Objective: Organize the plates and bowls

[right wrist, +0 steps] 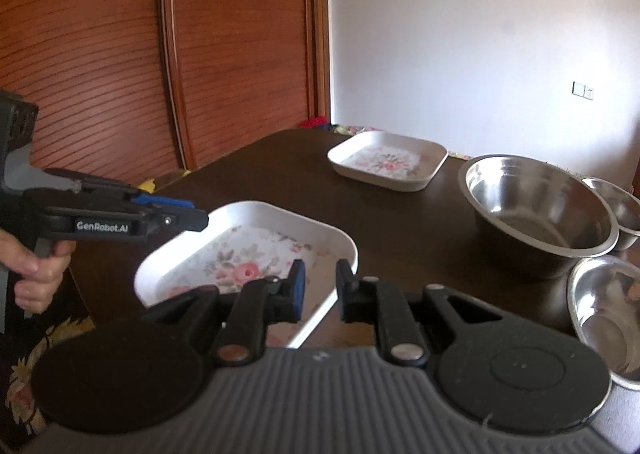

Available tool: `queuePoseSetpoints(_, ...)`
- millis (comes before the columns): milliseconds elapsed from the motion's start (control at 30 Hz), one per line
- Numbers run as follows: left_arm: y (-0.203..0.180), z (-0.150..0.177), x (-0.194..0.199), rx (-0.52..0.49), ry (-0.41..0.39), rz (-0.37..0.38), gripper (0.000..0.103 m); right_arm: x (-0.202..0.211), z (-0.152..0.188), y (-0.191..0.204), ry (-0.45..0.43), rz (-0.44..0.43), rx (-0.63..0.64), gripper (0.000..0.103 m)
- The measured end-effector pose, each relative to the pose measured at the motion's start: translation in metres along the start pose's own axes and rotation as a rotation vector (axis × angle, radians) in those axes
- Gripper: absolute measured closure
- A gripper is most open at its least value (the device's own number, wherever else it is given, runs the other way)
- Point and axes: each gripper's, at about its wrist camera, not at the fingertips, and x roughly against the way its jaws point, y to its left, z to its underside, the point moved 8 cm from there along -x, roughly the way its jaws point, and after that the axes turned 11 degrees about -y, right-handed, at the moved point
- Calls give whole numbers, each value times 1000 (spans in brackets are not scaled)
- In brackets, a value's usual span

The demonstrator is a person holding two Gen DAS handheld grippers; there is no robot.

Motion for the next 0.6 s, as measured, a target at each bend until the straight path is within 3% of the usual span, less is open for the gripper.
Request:
queuePoseSetpoints(133, -7, 0, 3, -7, -7, 14, 32, 3, 2, 1, -14, 19, 29, 81)
queuePoseSetpoints(400, -12, -6, 9, -20, -42, 6, 12, 7, 2, -3, -32, 35, 25, 81)
queuePoseSetpoints(600, -13, -12, 10, -31, -59, -4, 7, 9, 0, -4, -45, 40, 24, 81)
